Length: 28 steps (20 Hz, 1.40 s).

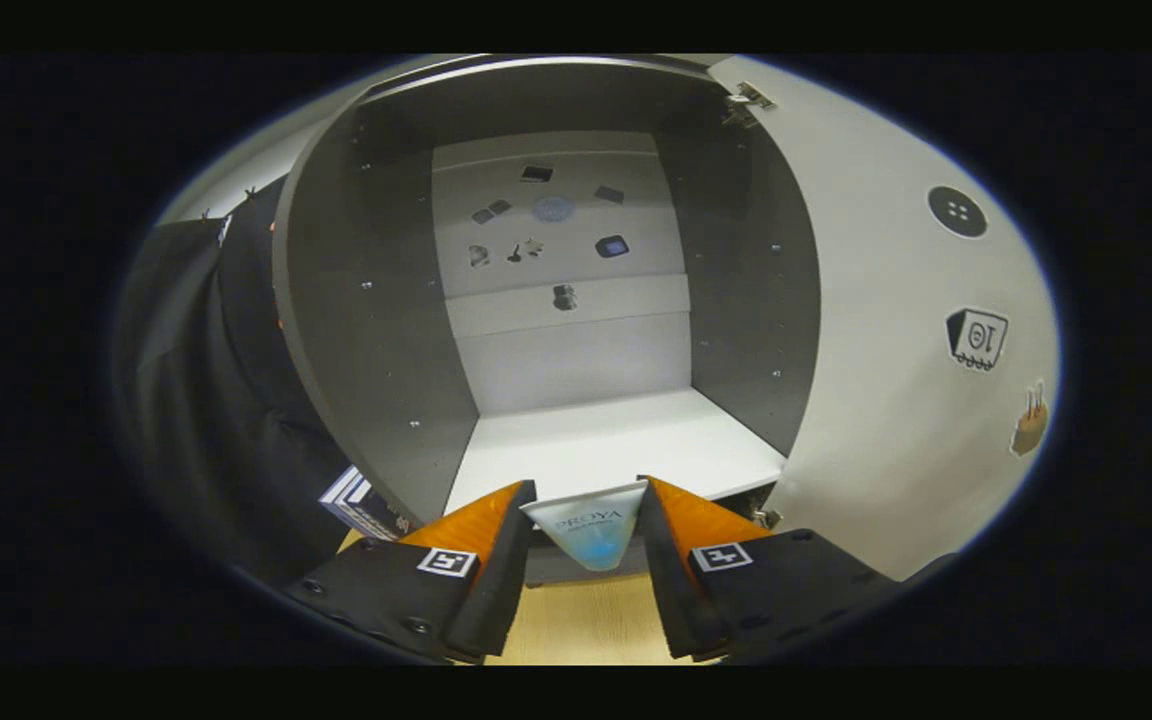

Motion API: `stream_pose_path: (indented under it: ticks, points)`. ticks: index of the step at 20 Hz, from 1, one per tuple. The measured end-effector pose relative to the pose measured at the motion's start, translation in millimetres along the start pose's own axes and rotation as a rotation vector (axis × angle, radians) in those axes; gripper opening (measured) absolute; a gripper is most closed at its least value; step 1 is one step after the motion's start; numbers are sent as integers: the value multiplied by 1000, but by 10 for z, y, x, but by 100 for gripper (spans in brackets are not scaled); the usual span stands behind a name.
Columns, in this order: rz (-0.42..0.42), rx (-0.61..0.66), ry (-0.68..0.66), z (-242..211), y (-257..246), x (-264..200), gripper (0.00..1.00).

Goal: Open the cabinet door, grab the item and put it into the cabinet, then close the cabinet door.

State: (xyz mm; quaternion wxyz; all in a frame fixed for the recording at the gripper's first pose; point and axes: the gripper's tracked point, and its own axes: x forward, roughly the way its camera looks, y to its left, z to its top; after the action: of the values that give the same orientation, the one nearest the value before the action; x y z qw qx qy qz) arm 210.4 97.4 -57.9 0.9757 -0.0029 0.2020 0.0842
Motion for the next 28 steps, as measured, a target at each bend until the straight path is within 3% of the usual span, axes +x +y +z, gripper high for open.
stream_pose_path:
  ticks: [6, 11, 22, 25, 28]
  points:
    - [-12, -48, 16, 236, 98, 450, 64]
    - [-35, -41, 73, 161, 8, 788, 64]
    - [-63, -29, 56, 200, -134, 861, 68]
    - [-70, -26, 25, 263, -157, 718, 86]
    - [-87, -26, -44, 394, -166, 466, 95]
